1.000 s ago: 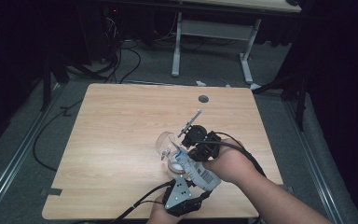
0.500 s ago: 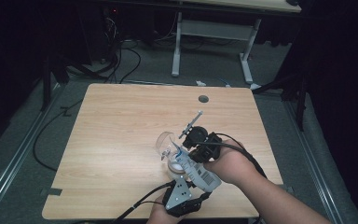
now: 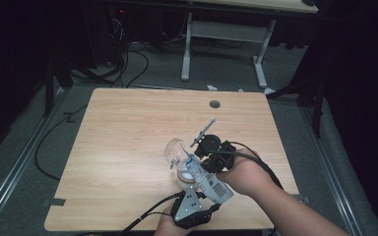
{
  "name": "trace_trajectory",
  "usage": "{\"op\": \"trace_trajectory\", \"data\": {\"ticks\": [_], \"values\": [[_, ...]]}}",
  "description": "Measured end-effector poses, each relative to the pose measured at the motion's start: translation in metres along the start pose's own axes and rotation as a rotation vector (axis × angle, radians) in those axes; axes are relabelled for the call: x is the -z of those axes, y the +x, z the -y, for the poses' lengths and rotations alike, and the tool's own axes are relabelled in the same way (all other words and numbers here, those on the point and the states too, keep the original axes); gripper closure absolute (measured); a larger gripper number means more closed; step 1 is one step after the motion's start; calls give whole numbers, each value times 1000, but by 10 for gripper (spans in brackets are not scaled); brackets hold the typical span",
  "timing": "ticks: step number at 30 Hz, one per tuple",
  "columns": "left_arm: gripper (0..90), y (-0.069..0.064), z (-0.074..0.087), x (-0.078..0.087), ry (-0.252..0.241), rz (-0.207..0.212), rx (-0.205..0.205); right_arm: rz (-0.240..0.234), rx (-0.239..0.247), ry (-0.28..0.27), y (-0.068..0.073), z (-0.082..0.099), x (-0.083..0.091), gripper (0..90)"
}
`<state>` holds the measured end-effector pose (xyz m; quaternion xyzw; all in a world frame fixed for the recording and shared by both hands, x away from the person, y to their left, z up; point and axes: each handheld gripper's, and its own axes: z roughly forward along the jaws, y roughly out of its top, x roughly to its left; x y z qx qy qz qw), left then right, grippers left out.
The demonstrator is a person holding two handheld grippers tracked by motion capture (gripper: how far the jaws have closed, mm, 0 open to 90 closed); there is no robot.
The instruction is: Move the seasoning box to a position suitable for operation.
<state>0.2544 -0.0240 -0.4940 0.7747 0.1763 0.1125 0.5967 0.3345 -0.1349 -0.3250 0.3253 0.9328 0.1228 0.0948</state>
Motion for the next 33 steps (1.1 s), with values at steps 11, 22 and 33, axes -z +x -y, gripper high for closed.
{"op": "trace_trajectory", "data": {"ticks": [11, 22, 33], "values": [[581, 5, 9, -3, 30, -11, 6, -4, 0, 13, 1, 2, -2, 895], [576, 13, 19, -5, 54, -19, 40, -3, -10, 15, 1, 6, -1, 894], [573, 14, 23, -9, 69, -19, 58, -11, -18, 13, 0, 9, -3, 896]]}}
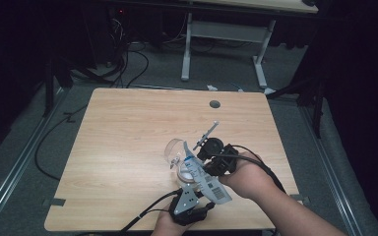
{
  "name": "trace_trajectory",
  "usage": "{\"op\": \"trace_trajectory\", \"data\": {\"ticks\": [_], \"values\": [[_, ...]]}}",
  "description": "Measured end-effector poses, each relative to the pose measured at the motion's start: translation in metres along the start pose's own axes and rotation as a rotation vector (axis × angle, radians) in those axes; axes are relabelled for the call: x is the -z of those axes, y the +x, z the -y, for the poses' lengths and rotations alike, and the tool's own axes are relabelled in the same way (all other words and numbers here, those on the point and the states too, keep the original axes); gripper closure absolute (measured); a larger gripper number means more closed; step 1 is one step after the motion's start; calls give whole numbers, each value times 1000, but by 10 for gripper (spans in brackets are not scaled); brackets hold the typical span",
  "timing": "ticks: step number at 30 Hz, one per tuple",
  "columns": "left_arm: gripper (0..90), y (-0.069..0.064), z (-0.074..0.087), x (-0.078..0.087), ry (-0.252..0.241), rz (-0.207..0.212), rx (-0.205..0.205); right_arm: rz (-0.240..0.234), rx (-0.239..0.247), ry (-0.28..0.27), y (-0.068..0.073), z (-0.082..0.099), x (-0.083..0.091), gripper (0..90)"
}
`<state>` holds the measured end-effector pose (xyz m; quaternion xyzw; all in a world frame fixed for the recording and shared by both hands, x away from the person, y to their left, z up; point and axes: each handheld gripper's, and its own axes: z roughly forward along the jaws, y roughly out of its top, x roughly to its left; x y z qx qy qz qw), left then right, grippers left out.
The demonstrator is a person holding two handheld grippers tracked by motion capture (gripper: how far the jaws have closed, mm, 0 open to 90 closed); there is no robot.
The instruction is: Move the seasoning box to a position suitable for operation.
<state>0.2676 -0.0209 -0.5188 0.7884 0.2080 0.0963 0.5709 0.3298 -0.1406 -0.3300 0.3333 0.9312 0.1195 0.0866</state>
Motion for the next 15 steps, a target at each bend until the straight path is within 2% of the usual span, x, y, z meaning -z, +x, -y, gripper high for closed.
{"op": "trace_trajectory", "data": {"ticks": [15], "values": [[494, -1, 1, 4, 1, 8, -31, -4, -27, -9, -4, -1, 3, 897]]}}
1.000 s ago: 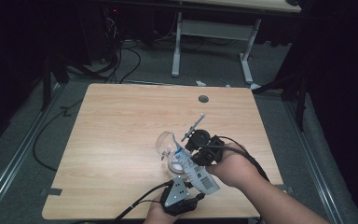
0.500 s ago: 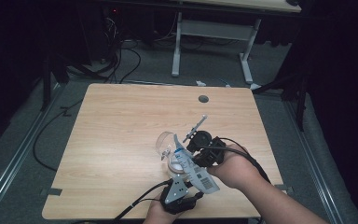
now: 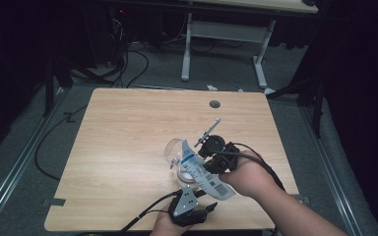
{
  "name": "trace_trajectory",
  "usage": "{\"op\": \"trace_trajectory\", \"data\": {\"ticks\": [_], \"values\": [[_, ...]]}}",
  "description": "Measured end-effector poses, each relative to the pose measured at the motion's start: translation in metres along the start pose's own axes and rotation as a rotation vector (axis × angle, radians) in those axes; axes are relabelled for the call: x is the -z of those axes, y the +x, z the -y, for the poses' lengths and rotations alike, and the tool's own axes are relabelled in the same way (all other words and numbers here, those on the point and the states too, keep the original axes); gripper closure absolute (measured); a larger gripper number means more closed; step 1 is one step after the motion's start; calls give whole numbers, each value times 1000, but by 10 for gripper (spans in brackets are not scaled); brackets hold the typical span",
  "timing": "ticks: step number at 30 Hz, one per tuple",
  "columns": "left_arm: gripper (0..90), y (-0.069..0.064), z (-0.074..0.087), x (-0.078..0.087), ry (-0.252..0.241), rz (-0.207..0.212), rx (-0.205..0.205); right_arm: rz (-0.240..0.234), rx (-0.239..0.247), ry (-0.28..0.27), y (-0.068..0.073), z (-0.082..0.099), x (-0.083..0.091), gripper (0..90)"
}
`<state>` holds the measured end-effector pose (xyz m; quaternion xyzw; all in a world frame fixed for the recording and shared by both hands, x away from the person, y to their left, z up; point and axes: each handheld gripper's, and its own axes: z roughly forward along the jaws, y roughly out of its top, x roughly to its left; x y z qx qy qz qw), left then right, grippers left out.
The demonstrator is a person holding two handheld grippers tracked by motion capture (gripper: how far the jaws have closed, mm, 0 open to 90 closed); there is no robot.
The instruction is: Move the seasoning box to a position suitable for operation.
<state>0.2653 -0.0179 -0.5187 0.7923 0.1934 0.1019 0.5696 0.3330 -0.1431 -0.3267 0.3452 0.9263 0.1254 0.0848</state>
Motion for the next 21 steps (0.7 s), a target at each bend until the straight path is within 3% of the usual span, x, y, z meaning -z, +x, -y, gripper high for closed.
{"op": "trace_trajectory", "data": {"ticks": [7, 21], "values": [[490, 1, 2, 10, -2, 1, -12, 1, 3, 0, 0, 1, 1, 897], [495, 21, 17, 41, -1, -44, 11, 8, 12, 0, 0, 1, 1, 896]]}}
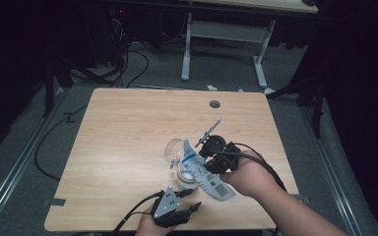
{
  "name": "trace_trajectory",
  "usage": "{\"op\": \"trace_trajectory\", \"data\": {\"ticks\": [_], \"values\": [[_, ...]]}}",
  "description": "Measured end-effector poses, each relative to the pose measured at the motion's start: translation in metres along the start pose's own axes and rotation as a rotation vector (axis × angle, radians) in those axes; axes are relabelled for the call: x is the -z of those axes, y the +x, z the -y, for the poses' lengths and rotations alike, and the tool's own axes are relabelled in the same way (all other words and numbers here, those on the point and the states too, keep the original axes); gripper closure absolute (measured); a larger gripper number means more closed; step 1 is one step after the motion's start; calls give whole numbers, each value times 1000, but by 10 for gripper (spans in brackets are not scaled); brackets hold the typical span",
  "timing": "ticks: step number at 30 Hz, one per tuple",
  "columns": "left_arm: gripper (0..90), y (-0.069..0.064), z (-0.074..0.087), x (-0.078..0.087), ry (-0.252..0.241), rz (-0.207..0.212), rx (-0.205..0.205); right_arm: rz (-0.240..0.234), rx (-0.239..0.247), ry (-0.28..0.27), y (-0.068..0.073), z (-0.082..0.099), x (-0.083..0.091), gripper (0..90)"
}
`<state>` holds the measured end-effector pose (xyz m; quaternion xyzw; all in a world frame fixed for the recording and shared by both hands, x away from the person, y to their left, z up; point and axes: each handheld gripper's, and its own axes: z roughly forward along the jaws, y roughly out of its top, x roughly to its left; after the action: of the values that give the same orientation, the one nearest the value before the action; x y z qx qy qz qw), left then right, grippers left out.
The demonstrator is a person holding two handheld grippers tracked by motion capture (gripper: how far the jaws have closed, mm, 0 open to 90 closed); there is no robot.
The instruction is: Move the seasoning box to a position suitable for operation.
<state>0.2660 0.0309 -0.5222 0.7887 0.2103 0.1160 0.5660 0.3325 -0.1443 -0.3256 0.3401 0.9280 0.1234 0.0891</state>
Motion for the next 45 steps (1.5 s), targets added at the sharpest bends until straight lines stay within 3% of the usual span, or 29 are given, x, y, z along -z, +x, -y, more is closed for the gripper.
{"op": "trace_trajectory", "data": {"ticks": [6, 10, 14, 22, 26, 37, 45], "values": [[495, 8, 6, 14, 14, -20, -21, -1, 6, 1, 1, 0, 1, 896], [495, 17, 9, 26, 4, -47, -11, -1, 3, 1, 0, 2, 0, 896], [495, 32, 11, 39, -9, -93, 6, -5, -1, -1, -2, 5, 1, 896], [495, 58, 16, 60, -14, -205, 4, -9, -12, -11, -8, 9, 4, 896], [495, 68, 18, 68, -22, -235, 28, -4, -20, -16, -12, 12, 6, 895], [494, 80, 23, 79, -19, -264, 69, 26, -65, 1, -30, 20, -3, 896], [494, 80, 25, 80, -18, -275, 74, 46, -109, 8, -55, 30, -16, 896]]}}
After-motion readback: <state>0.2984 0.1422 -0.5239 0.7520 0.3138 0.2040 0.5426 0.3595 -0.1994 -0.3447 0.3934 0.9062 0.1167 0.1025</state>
